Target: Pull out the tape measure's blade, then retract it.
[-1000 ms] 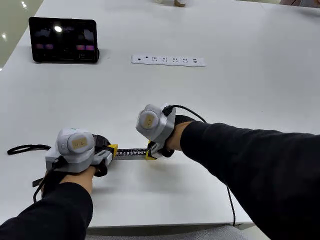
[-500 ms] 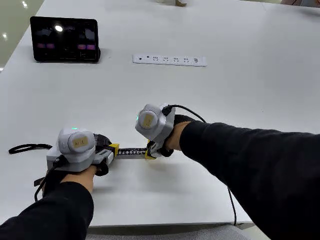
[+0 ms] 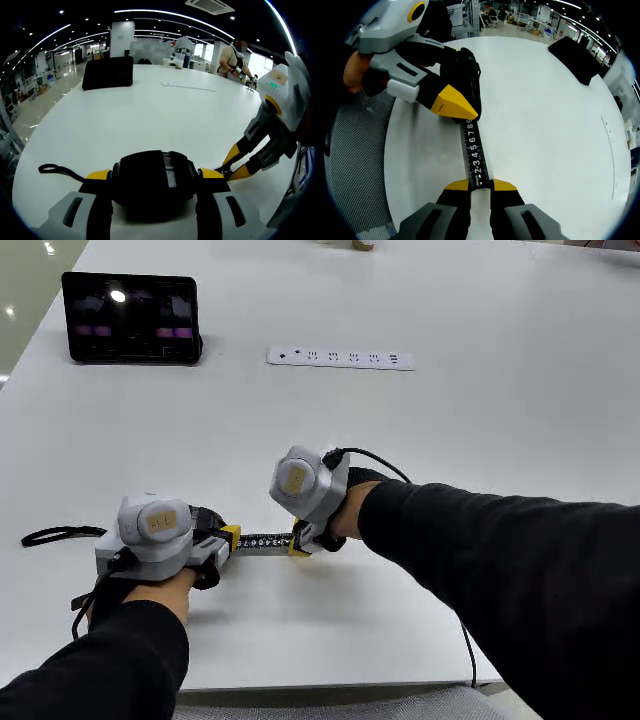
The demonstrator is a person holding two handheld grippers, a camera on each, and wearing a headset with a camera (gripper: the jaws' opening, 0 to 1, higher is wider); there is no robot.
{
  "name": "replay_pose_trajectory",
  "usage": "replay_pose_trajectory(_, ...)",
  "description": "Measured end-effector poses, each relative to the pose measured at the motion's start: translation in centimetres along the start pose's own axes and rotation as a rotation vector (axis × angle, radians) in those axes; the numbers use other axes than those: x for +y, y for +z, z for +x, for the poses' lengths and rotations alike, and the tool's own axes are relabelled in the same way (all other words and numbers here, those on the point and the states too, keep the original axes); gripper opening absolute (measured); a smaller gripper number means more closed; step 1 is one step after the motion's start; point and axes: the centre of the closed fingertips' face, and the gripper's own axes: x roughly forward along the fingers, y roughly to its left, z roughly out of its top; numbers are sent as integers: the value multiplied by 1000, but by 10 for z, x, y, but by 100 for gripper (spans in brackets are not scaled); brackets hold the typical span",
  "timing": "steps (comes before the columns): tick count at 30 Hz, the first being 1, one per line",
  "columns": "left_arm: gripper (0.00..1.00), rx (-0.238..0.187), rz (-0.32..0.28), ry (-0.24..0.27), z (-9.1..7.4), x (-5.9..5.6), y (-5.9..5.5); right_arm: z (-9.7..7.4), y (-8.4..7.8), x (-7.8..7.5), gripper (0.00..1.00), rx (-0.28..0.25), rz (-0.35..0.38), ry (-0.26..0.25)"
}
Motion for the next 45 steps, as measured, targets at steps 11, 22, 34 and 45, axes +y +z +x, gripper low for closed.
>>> replay_pose_trajectory(11, 62, 3, -3, -6, -1, 0, 0, 2, 4, 1, 11, -15, -1, 3)
replay_pose_trajectory(22, 62, 7, -5, -11, 1, 1, -1, 3, 9, 3, 11, -34, -3, 12)
replay_pose_trajectory(34, 62, 10, -9, -13, 2, 1, -1, 4, 14, 4, 11, -46, -17, 10)
replay_pose_trajectory(45, 62, 12, -7, -16, 1, 0, -1, 5, 16, 5, 11, -50, -6, 8)
